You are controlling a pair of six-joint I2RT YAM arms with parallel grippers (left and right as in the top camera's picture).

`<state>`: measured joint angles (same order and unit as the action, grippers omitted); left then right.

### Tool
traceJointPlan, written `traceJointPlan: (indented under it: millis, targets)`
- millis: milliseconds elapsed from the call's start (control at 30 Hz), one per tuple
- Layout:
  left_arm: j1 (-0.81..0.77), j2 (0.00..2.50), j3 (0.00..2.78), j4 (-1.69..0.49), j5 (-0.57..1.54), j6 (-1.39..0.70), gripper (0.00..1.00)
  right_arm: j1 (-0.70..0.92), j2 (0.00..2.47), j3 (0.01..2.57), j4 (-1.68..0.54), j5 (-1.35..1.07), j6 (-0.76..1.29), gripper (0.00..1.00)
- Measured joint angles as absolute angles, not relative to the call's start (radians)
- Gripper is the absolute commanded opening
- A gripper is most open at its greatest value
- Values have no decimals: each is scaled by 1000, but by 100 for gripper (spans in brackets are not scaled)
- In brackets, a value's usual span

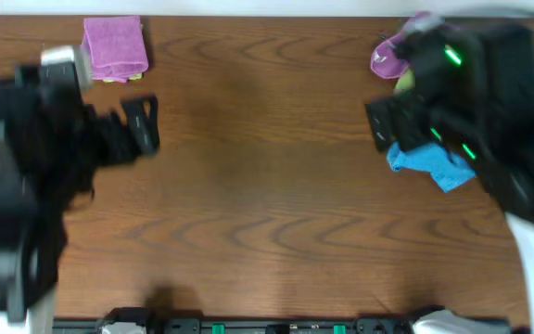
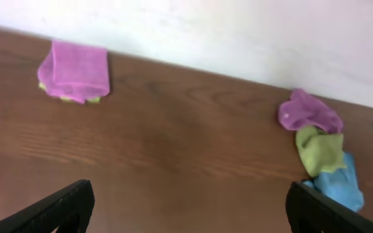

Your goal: Fold the cloth

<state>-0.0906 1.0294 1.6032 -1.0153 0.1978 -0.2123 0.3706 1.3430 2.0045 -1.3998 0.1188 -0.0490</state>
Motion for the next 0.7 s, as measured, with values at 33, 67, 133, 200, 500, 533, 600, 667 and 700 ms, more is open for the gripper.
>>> traceJointPlan:
  millis: [33,67,133,200,500,533,600,667,700]
  targets:
    - [-129,976,1567,-1024,172,-216,96,371,1282,1957,-1388,122,-47,99]
    - [-163,915,1521,-1033,144,-226,95,371,1208,1899,-1380,123,-47,99]
    - [-221,793,1406,-1035,83,-258,95,371,1006,1713,-1303,130,-47,99]
    - [-246,719,1298,-1039,45,-283,95,371,840,1531,-1245,138,-47,99]
    - [-251,705,1128,-1030,14,-334,95,371,667,1197,-1199,162,-47,99]
    - [-251,704,1128,-1031,14,-337,96,371,665,1197,-1216,162,-47,99]
    - [-251,704,1128,-1037,14,-341,95,371,662,1197,-1243,162,-47,99]
    - [-251,704,1128,-1044,14,-341,96,371,663,1197,-1263,163,-47,99]
    - [-251,704,1128,-1044,14,-341,95,371,662,1197,-1271,162,-47,99]
